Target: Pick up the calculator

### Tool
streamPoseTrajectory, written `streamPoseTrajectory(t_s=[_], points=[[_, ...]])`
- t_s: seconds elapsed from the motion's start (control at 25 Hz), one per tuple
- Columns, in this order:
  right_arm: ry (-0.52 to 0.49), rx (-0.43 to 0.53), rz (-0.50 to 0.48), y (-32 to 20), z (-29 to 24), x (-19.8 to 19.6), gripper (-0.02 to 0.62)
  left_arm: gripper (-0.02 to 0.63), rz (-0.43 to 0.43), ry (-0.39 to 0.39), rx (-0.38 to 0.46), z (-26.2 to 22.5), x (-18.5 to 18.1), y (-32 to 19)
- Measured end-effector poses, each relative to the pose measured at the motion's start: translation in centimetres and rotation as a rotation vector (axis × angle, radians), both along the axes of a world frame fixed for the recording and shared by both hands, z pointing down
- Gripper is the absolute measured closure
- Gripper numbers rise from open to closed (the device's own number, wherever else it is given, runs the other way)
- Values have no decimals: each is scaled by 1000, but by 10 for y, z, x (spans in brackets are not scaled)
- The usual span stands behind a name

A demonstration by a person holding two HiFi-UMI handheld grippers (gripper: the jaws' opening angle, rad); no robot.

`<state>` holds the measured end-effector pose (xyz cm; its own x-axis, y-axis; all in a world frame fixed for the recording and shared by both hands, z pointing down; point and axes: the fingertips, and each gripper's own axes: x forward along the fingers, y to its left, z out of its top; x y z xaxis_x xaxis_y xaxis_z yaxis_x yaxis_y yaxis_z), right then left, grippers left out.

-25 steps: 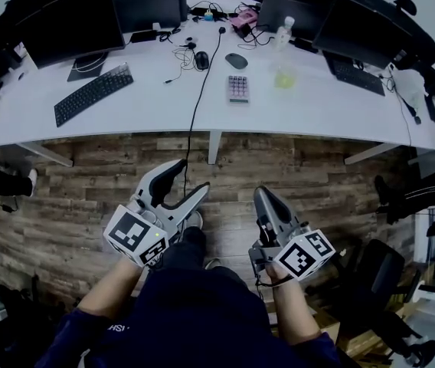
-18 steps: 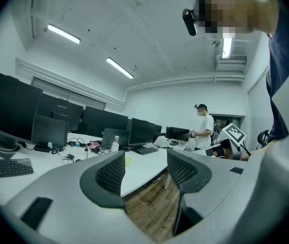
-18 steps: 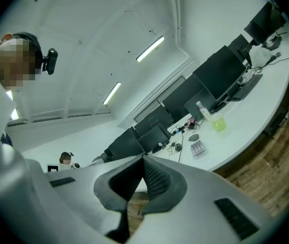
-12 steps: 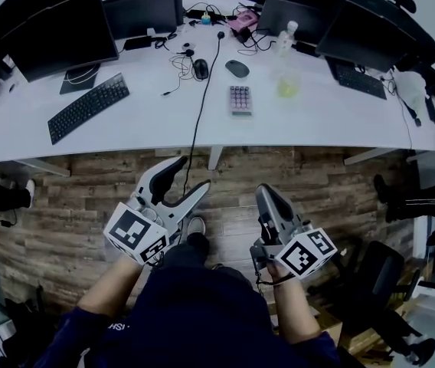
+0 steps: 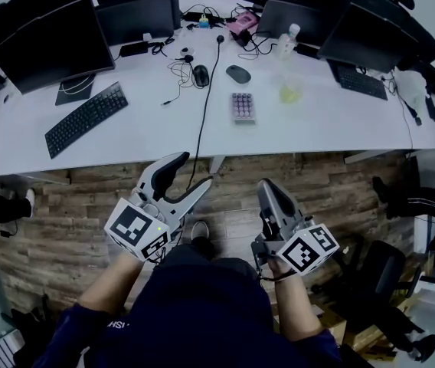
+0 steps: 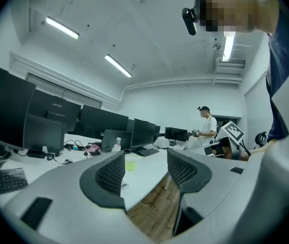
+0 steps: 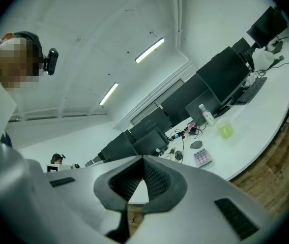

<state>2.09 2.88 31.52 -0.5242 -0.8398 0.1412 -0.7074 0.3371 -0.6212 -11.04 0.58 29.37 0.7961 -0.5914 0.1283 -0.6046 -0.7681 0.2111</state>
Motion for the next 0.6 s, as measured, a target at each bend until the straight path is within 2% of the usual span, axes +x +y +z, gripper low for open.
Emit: streamPoseTrajectory(t_s=[0.6], points=[[3, -17, 11, -39, 6, 7, 592, 328, -2, -6, -24, 9, 0, -37]])
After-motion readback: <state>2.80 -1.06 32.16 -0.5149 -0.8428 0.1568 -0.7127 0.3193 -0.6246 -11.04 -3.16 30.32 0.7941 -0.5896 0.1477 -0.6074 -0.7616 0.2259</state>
